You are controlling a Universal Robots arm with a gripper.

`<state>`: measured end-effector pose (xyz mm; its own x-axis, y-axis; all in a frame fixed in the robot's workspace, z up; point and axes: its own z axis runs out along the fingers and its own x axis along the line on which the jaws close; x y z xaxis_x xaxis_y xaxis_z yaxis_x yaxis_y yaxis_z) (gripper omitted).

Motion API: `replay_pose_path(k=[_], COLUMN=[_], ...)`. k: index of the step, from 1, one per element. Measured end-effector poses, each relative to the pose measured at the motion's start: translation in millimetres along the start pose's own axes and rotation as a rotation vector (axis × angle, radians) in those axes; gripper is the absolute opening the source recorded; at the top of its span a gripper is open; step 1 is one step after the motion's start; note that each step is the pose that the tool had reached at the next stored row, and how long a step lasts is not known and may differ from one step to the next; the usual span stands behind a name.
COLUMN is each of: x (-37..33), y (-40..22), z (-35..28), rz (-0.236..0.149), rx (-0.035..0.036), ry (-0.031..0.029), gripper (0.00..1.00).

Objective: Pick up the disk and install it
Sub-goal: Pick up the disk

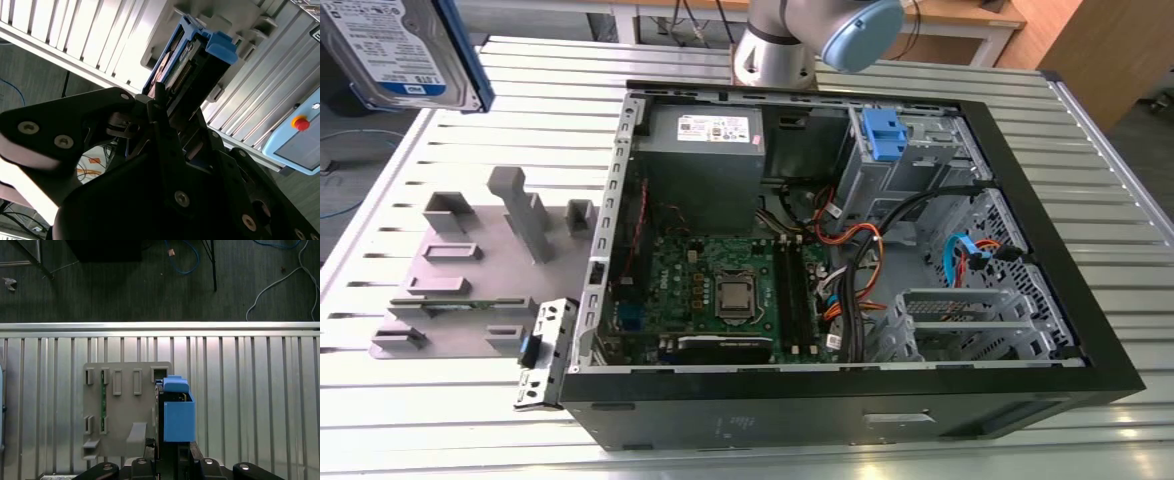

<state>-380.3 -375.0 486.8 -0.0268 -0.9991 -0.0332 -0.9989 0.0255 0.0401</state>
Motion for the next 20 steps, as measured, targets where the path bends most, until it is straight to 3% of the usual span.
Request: replay_pose_path(k=[17,20], x=[-0.1,-0.3], y=[-5.9,-9.5], z=[-0.2,-0.4], rz=[0.0,0.0], rx=[0.0,0.0], ry=[0.0,0.0], gripper=[0.35,0.35])
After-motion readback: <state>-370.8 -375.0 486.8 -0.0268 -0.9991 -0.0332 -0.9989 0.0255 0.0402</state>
